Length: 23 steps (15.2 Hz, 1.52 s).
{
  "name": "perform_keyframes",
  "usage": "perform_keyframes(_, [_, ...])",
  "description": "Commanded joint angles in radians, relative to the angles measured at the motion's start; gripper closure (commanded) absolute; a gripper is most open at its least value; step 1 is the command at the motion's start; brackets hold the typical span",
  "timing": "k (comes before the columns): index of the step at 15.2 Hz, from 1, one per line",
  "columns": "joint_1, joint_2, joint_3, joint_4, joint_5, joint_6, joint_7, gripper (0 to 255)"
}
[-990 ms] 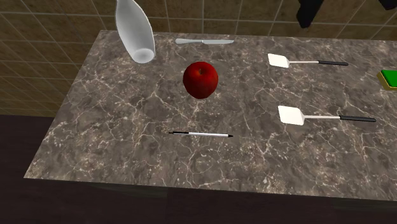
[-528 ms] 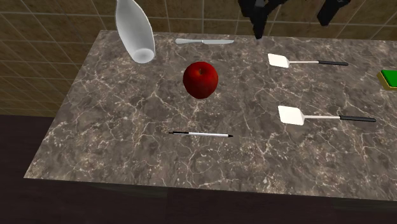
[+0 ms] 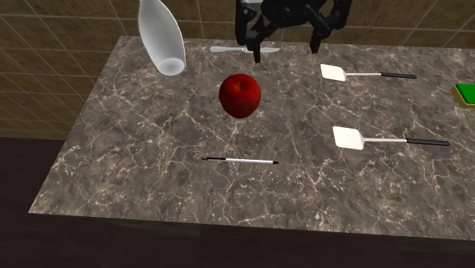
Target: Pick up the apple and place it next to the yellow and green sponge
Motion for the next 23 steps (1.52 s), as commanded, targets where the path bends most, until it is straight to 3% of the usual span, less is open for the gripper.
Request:
perform_keyframes(1, [0.006,0.064,0.028,0.016,0.007,0.042,0.037,0])
perform_keyframes(9, [0.013,0.332,0.113,0.098,-0.012,0.200,0.166,0])
perform_keyframes(17, [0.007,0.389,0.117,0.048,-0.035,0.304,0.183,0])
perform_keyframes(23, [0.008,0.389,0.117,0.048,-0.035,0.304,0.183,0])
